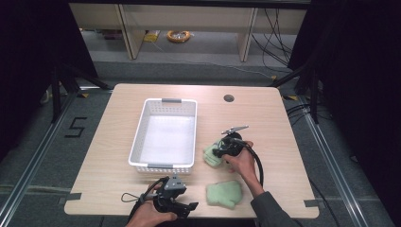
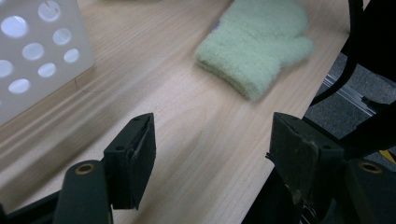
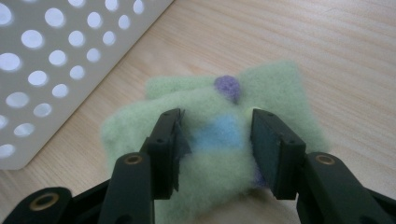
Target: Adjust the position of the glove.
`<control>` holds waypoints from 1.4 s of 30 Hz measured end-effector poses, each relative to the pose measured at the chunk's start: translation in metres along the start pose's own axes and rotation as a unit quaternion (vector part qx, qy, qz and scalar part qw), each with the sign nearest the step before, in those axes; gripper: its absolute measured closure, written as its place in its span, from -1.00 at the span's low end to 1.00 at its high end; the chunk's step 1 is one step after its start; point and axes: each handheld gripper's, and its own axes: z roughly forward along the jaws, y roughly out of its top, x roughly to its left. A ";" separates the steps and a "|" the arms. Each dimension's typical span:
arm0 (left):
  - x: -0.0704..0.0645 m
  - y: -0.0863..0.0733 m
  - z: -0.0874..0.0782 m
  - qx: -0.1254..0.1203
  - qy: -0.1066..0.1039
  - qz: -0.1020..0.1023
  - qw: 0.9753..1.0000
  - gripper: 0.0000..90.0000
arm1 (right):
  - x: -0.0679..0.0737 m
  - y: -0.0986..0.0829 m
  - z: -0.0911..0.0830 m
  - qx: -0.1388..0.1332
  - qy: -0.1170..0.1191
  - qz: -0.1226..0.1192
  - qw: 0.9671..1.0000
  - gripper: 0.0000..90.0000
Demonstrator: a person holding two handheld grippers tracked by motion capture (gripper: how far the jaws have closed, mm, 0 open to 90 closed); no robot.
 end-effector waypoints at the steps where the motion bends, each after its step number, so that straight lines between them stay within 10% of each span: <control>1: 0.000 0.000 0.000 0.000 0.000 0.000 1.000 -0.31 | 0.000 0.000 0.000 0.000 0.000 0.000 1.000 0.21; 17: 0.004 0.000 -0.002 -0.004 0.001 -0.003 1.000 -0.31 | -0.005 -0.009 0.000 -0.040 0.028 -0.061 0.997 0.86; 19: 0.004 0.000 -0.002 -0.004 0.001 -0.006 1.000 -0.31 | -0.003 -0.009 -0.006 -0.022 0.030 -0.041 0.998 0.86; 24: 0.006 -0.001 -0.003 -0.012 0.004 -0.015 1.000 -0.31 | -0.003 -0.006 -0.030 -0.072 0.059 -0.077 0.993 0.87; 32: 0.008 0.000 -0.005 -0.014 0.008 -0.013 1.000 -0.31 | 0.008 -0.013 -0.083 -0.089 0.117 -0.100 0.984 0.87; 42: 0.007 0.002 -0.006 -0.021 0.012 -0.017 1.000 -0.33 | 0.021 -0.056 -0.107 -0.076 0.171 -0.125 0.974 0.86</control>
